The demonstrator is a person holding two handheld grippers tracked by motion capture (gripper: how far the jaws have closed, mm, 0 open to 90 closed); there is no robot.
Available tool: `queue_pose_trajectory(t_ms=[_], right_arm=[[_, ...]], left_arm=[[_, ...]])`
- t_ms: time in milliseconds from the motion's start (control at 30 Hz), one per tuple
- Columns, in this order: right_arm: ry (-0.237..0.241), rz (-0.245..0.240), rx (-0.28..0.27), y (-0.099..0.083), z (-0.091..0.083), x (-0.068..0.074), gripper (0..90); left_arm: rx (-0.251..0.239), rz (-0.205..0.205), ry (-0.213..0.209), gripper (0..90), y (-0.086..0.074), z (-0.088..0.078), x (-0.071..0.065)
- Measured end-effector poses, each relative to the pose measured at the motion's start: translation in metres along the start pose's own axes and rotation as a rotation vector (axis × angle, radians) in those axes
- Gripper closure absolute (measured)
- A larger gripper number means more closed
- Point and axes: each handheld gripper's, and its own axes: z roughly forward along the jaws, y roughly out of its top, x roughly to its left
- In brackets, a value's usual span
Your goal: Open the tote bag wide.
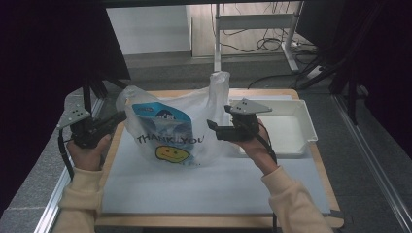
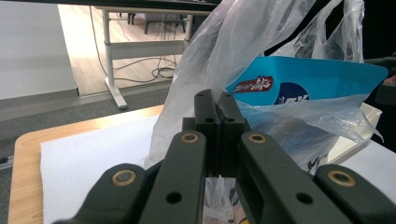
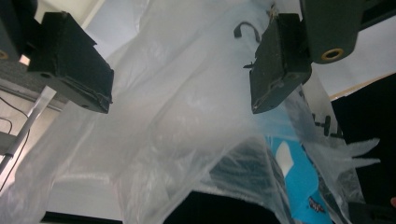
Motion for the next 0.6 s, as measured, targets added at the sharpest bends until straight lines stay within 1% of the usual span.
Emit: queue_pose_trajectory(t_ms=[100, 133, 167, 233, 367, 433, 467, 500, 533, 567, 600], right_arm=[[-0.002, -0.007, -0.008, 0.011, 0.003, -0.002, 22.0], [-0.002, -0.007, -0.008, 0.011, 0.003, -0.002, 22.0], [0.0, -0.007, -0.012, 0.017, 0.004, -0.003, 22.1], [0.0, -0.013, -0.006, 0.023, 0.006, -0.004, 22.1], [0.012, -0.007, 0.013, 0.029, 0.014, -0.008, 23.3], [0.024, -0.003, 0.027, 0.03, 0.019, -0.01, 28.2], [0.038, -0.002, 0.032, 0.03, 0.021, -0.01, 31.2], [0.038, -0.002, 0.032, 0.03, 0.021, -0.01, 31.2], [0.049, -0.006, 0.038, 0.029, 0.024, -0.009, 41.6], [0.047, -0.01, 0.04, 0.029, 0.025, -0.008, 48.0], [0.047, -0.01, 0.04, 0.029, 0.025, -0.008, 48.0]], left_arm=[[0.0, 0.001, 0.001, 90.0, 0.0, -0.001, 0.001], [0.0, 0.001, 0.001, 90.0, 0.0, -0.001, 0.001], [0.0, 0.001, 0.002, 90.0, 0.0, -0.001, 0.001], [-0.001, 0.001, 0.002, 90.0, 0.0, -0.001, 0.001], [-0.004, 0.001, 0.002, 90.0, 0.001, -0.002, 0.001], [-0.005, 0.001, 0.002, 90.0, 0.001, -0.003, 0.002], [-0.005, 0.001, 0.002, 90.0, 0.001, -0.003, 0.002], [-0.005, 0.001, 0.002, 90.0, 0.001, -0.003, 0.002], [-0.006, 0.001, 0.002, 90.0, 0.001, -0.004, 0.002], [-0.006, 0.001, 0.002, 90.0, 0.001, -0.004, 0.002], [-0.007, 0.001, 0.002, 90.0, 0.001, -0.004, 0.003]])
